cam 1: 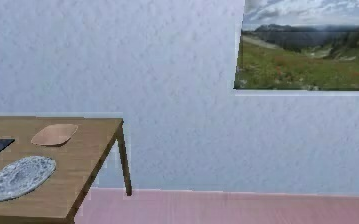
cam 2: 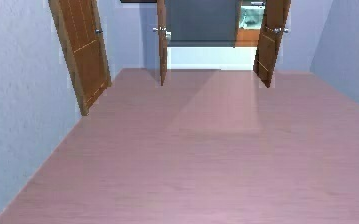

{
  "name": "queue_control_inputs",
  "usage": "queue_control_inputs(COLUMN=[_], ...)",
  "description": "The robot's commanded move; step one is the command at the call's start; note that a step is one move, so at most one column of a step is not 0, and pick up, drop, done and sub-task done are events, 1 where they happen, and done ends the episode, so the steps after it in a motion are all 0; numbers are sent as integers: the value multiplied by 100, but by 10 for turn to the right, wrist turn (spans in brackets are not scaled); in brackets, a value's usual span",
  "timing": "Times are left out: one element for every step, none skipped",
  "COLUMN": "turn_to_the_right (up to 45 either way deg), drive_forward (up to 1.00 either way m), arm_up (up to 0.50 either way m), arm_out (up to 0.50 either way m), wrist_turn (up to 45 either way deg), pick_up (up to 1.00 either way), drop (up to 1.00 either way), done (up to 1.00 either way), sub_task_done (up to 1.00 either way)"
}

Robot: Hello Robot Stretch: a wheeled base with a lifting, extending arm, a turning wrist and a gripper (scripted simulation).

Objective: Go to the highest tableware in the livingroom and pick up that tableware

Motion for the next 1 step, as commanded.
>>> queue_control_inputs(turn_to_the_right=[0], drive_forward=[30], arm_up=[0], arm_out=[0], wrist_turn=[0], pick_up=[0], drop=[0], done=[0], sub_task_done=[0])
